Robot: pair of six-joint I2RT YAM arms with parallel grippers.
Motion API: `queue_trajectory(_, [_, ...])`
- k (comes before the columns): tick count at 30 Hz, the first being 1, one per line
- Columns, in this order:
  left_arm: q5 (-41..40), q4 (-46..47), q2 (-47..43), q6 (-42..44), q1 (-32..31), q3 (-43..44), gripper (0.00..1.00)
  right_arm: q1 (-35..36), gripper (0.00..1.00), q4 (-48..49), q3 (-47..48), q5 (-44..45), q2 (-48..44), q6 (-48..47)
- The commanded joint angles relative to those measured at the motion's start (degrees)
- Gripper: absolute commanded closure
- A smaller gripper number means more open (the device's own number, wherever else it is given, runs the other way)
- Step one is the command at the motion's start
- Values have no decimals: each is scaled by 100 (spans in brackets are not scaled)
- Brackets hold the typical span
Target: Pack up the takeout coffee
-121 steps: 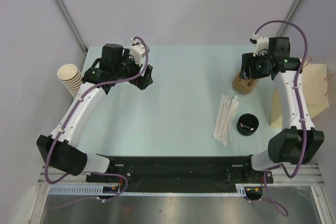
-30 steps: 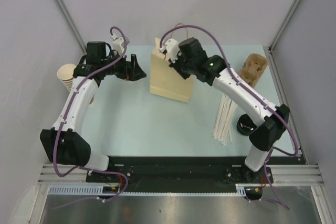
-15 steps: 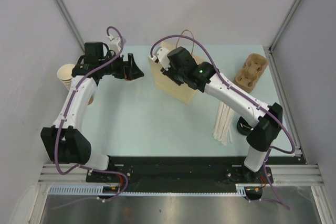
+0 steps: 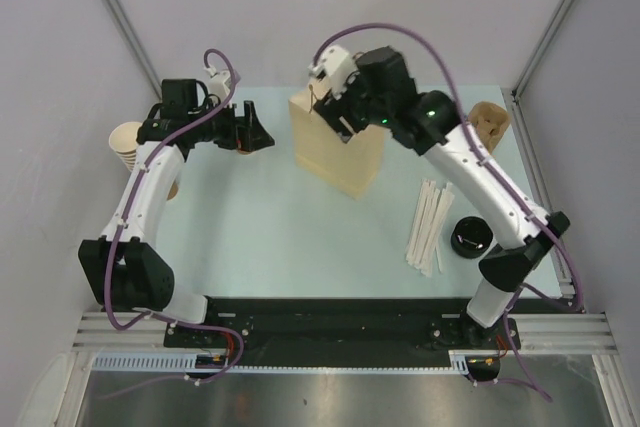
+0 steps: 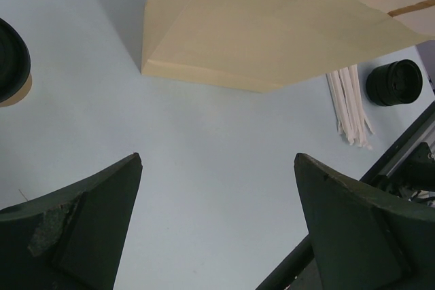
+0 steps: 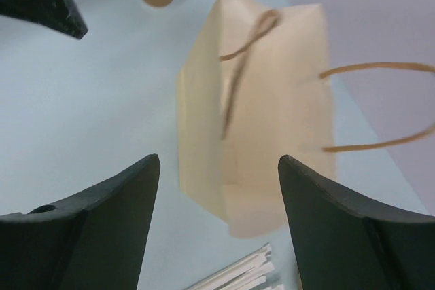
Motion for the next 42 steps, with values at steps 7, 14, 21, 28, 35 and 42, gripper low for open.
queue_trajectory(7, [43, 377, -220, -63, 37, 34, 1, -3897, 33, -24, 609, -1772, -1005, 1422])
queue_trajectory(14, [-1, 510, -168, -151, 37, 87, 1, -6357, 45, -261, -709, -1996, -892, 2067])
queue_trajectory(21, [43, 659, -53, -274, 37, 16, 1, -6824, 54, -262, -1430, -2085, -233, 2243])
queue_trajectory(28, [25, 695, 8, -301, 37, 7, 1, -6368, 60, 98, -1589, -1918, 418, 2674])
queue_trajectory(35, [17, 712, 43, -310, 37, -1, 1, -6016, 67, 494, -1607, -1760, 910, 3183])
queue_trajectory(42, [52, 782, 96, -336, 37, -36, 0, -5919, 68, 688, -1606, -1435, 1077, 3140])
